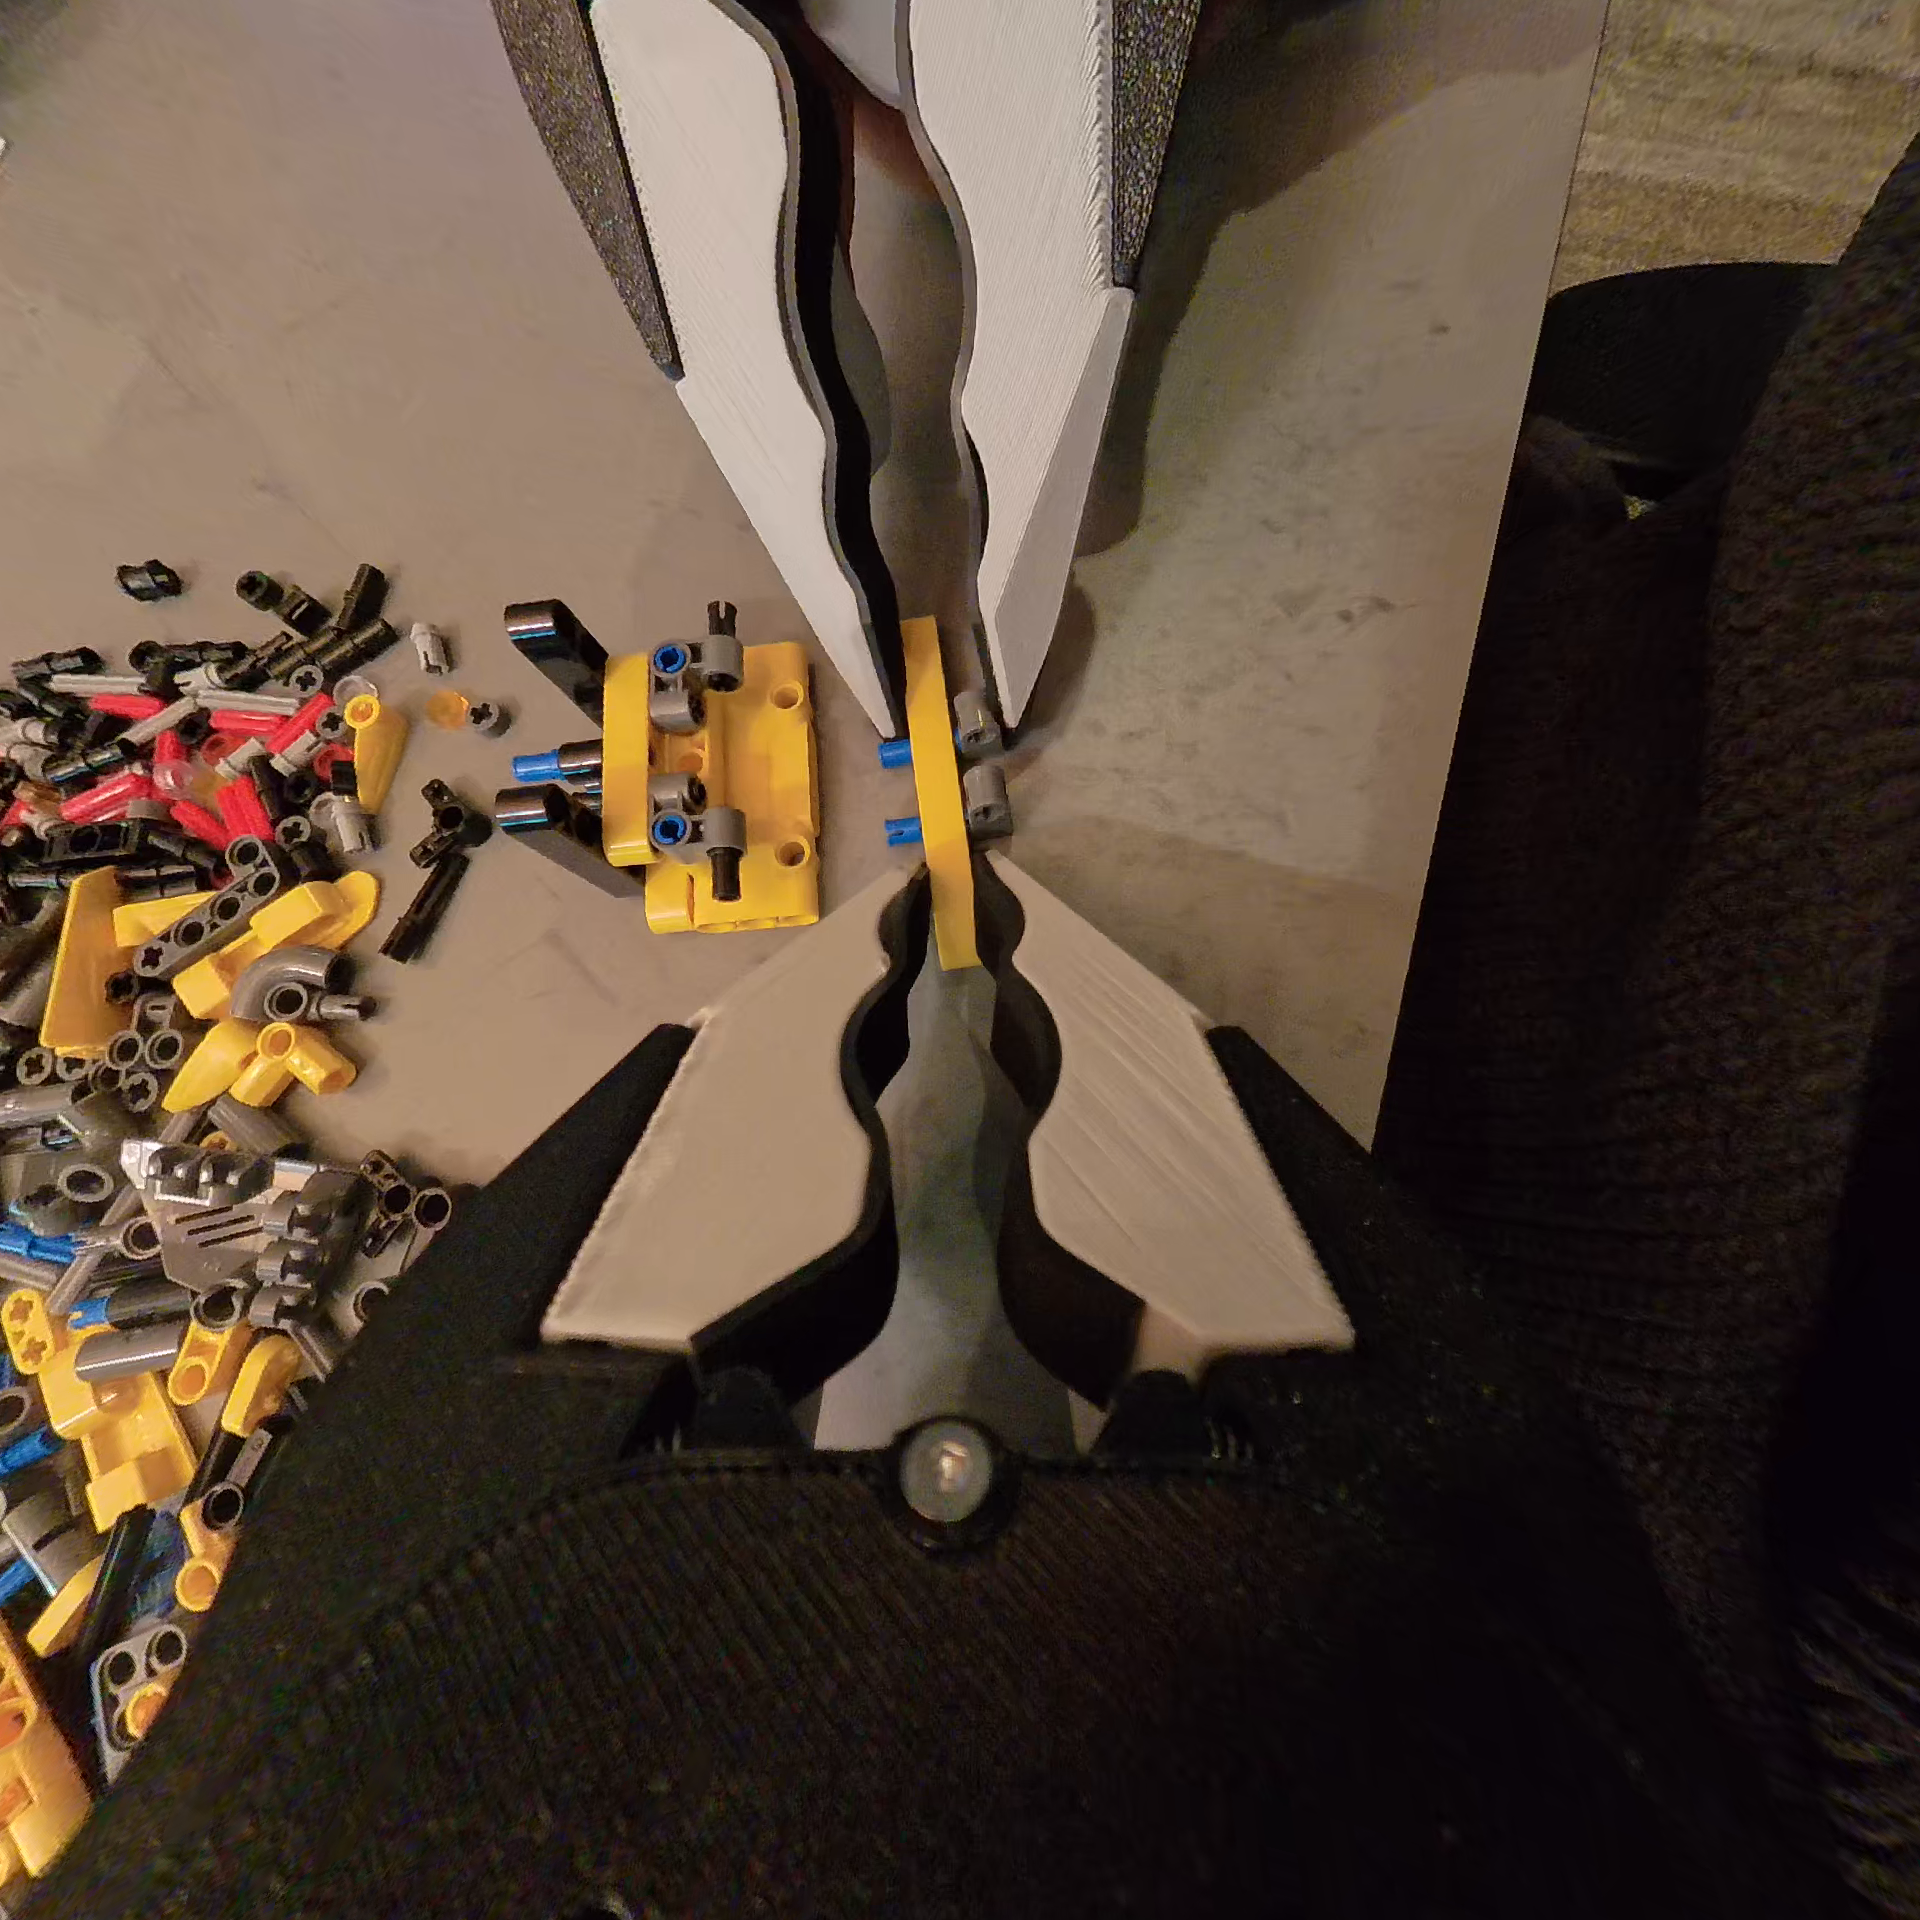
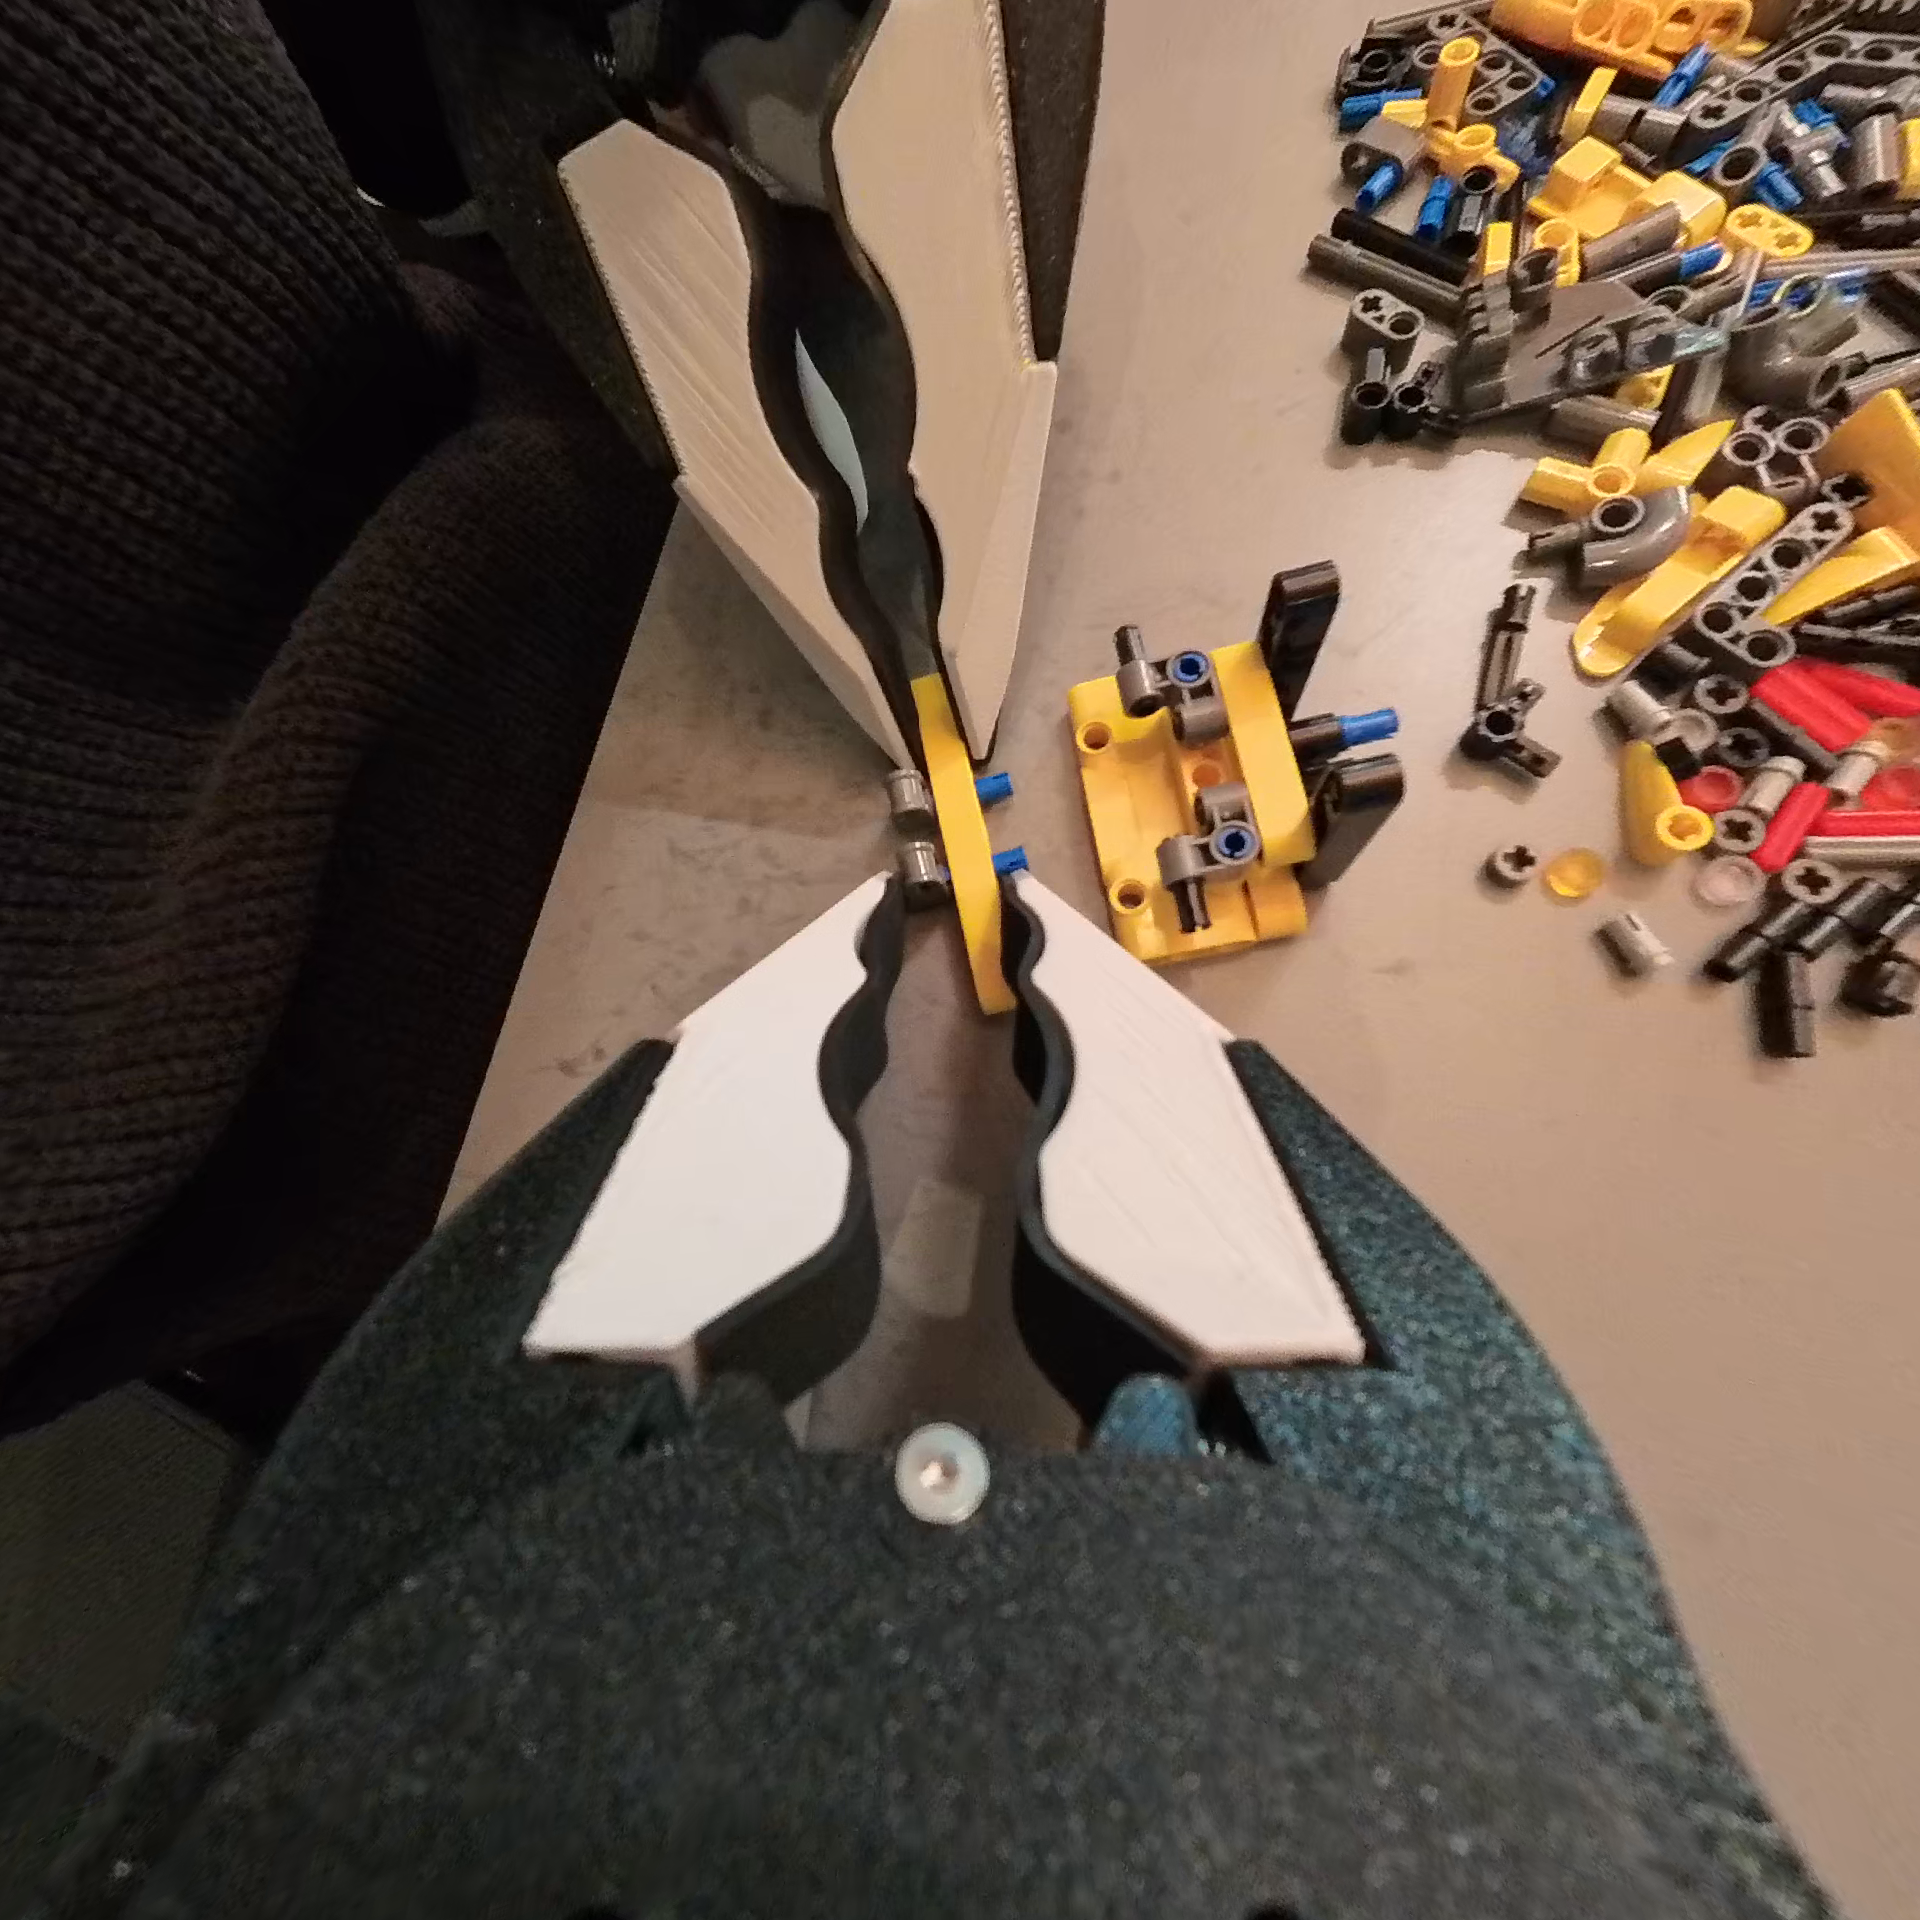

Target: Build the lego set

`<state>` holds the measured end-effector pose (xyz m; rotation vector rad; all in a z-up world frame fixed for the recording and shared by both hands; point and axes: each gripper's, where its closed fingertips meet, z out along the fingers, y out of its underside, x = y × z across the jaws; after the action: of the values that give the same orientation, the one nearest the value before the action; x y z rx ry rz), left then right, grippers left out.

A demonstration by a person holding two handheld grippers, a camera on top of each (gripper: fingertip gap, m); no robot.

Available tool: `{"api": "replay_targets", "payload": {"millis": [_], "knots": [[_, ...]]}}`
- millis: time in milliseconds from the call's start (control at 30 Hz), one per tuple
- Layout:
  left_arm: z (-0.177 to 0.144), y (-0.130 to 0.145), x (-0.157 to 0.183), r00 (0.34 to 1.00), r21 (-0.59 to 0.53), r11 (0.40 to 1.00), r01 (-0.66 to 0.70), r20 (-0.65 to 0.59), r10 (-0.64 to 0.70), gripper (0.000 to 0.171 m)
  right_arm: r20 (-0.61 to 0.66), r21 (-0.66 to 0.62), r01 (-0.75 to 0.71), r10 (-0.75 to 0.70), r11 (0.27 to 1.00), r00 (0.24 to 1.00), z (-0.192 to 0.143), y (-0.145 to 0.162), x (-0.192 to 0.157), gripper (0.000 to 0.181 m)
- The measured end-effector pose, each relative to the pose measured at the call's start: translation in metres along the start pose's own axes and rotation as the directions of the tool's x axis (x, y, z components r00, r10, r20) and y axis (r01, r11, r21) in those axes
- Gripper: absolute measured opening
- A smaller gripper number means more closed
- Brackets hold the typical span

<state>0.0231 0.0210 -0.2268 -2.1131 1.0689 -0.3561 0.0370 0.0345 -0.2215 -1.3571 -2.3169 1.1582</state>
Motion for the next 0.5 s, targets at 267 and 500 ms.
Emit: {"api": "replay_targets", "payload": {"millis": [267, 500], "knots": [[0.0001, 0.0000, 0.0002, 1.000, 0.001, 1.000, 0.006, -0.008, -0.006, 0.007, 0.006, 0.002, -0.005, 0.005, 1.000, 1.000, 0.0001, 0.0000, -0.0004, 0.018], [-0.0005, -0.0010, -0.0011, 0.999, 0.006, 0.999, 0.044, 0.000, -0.044, 0.035, -0.020, -0.010, 0.025, -0.025, 1.000, 0.999, 0.0006, 0.0000, -0.0008, 0.018]]}}
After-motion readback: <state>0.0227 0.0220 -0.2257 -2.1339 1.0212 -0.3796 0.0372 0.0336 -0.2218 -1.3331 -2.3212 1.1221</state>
